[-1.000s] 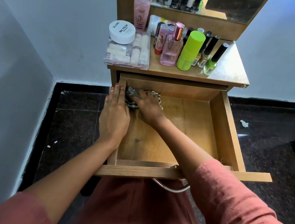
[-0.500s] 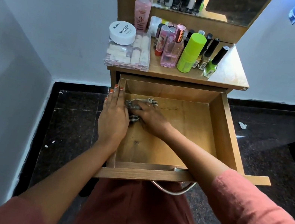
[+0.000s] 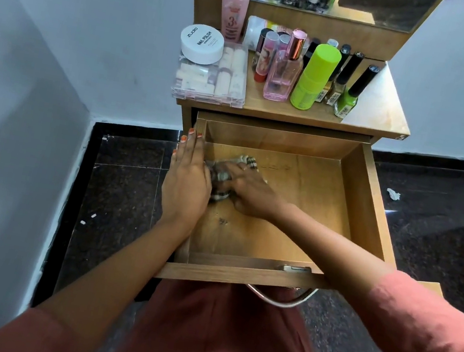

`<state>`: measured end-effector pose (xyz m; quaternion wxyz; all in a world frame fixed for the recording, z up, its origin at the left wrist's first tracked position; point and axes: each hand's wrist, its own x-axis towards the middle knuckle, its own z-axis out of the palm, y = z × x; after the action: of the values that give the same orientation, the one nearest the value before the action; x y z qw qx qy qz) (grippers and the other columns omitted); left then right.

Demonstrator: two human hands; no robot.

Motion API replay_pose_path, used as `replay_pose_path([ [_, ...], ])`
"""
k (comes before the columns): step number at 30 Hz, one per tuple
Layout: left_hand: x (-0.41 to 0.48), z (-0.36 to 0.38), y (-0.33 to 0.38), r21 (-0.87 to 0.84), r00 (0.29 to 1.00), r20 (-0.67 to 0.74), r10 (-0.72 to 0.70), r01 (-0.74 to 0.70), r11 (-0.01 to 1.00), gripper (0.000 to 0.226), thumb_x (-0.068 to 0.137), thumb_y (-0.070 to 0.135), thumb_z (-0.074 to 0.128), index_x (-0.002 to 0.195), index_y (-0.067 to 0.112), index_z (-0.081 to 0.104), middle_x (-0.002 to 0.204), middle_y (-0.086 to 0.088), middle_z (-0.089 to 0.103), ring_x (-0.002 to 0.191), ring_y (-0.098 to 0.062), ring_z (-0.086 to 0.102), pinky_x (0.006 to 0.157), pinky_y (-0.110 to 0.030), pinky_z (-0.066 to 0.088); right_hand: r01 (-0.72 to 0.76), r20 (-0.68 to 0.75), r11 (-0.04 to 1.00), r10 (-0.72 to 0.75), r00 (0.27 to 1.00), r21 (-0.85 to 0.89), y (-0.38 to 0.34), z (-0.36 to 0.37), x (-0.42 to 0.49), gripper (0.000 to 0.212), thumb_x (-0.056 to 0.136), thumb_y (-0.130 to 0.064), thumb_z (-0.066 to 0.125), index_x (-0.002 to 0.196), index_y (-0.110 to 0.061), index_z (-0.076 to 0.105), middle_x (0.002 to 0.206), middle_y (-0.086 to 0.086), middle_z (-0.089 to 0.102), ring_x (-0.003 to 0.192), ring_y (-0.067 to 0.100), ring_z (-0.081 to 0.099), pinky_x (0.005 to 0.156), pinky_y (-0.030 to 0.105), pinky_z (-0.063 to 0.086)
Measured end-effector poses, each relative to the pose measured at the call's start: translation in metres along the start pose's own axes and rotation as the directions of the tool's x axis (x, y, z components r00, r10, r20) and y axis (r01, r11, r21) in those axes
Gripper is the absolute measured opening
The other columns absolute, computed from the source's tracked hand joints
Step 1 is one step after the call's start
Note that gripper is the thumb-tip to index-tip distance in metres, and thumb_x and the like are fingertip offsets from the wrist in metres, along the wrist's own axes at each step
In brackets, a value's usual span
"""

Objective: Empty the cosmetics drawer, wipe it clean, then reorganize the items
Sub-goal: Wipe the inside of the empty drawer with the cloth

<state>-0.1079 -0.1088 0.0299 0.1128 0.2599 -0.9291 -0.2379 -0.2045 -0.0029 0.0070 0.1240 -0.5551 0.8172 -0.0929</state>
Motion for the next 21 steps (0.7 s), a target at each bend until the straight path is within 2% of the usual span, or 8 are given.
replay_pose_path([
  [2, 0.001, 0.0, -0.001, 0.003, 1.0, -0.006, -0.002, 0.002, 1.0, 0.049, 0.097, 0.011, 0.031, 0.145, 0.008, 0.022, 0.156, -0.008, 0.015, 0.144, -0.022, 0.015, 0.119, -0.034, 0.017, 0.05, 0.091, 0.999, -0.05, 0.995, 0.005, -0.01, 0.003, -0.015, 0.03, 0.083, -0.007, 0.053, 0.107, -0.014, 0.067, 0.138, 0.016, 0.042, 0.129, 0.034, 0.034, 0.102, 0.047, 0.035],
  [5, 0.0, 0.001, -0.003, 0.006, 1.0, -0.014, -0.006, 0.006, 1.0, 0.048, 0.097, 0.011, 0.03, 0.144, 0.007, 0.023, 0.155, -0.01, 0.018, 0.144, -0.023, 0.017, 0.119, -0.034, 0.017, 0.145, 0.238, 0.989, -0.147, 0.96, 0.024, -0.029, 0.003, -0.031, 0.043, 0.076, -0.002, 0.052, 0.112, -0.022, 0.065, 0.126, 0.015, 0.047, 0.118, 0.033, 0.038, 0.095, 0.046, 0.038],
  [9, 0.001, 0.002, -0.002, 0.01, 1.0, -0.015, -0.002, 0.002, 1.0, 0.048, 0.096, 0.011, 0.031, 0.144, 0.006, 0.024, 0.155, -0.01, 0.019, 0.144, -0.022, 0.018, 0.119, -0.035, 0.018, 0.176, 0.391, 0.984, -0.169, 0.905, 0.018, -0.039, -0.006, -0.035, 0.055, 0.073, 0.001, 0.048, 0.119, -0.024, 0.062, 0.126, 0.009, 0.042, 0.111, 0.028, 0.034, 0.092, 0.04, 0.035],
  [12, 0.002, 0.001, -0.001, 0.016, 1.0, -0.014, 0.001, 0.0, 1.0, 0.048, 0.097, 0.011, 0.031, 0.144, 0.007, 0.024, 0.155, -0.009, 0.018, 0.144, -0.022, 0.018, 0.118, -0.033, 0.016, 0.177, 0.416, 0.984, -0.167, 0.894, 0.014, -0.043, -0.01, -0.034, 0.059, 0.072, 0.004, 0.046, 0.121, -0.026, 0.06, 0.124, 0.008, 0.041, 0.11, 0.027, 0.033, 0.088, 0.037, 0.032],
  [15, 0.001, 0.0, -0.003, 0.021, 1.0, -0.005, -0.013, 0.013, 1.0, 0.048, 0.098, 0.012, 0.03, 0.145, 0.008, 0.022, 0.156, -0.008, 0.016, 0.144, -0.021, 0.016, 0.118, -0.033, 0.016, 0.179, 0.423, 0.984, -0.165, 0.891, 0.006, -0.044, -0.012, -0.037, 0.06, 0.074, 0.005, 0.044, 0.124, -0.027, 0.056, 0.132, 0.006, 0.039, 0.116, 0.025, 0.031, 0.094, 0.036, 0.029],
  [19, 0.0, -0.001, -0.003, 0.02, 1.0, -0.001, -0.024, 0.024, 1.0, 0.048, 0.098, 0.013, 0.029, 0.145, 0.008, 0.022, 0.156, -0.007, 0.016, 0.144, -0.022, 0.017, 0.119, -0.034, 0.018, 0.146, 0.427, 0.989, -0.148, 0.892, 0.037, -0.027, -0.017, -0.054, 0.042, 0.081, -0.004, 0.05, 0.117, -0.022, 0.062, 0.141, 0.007, 0.035, 0.128, 0.027, 0.028, 0.103, 0.041, 0.033],
  [21, 0.0, -0.001, -0.002, 0.011, 1.0, -0.002, -0.011, 0.011, 1.0, 0.048, 0.098, 0.012, 0.029, 0.145, 0.008, 0.023, 0.156, -0.006, 0.016, 0.144, -0.022, 0.017, 0.119, -0.034, 0.018, 0.114, 0.441, 0.993, -0.111, 0.89, 0.02, -0.009, -0.021, -0.071, 0.035, 0.083, -0.008, 0.053, 0.113, -0.02, 0.065, 0.142, 0.007, 0.036, 0.127, 0.027, 0.03, 0.1, 0.043, 0.039],
])
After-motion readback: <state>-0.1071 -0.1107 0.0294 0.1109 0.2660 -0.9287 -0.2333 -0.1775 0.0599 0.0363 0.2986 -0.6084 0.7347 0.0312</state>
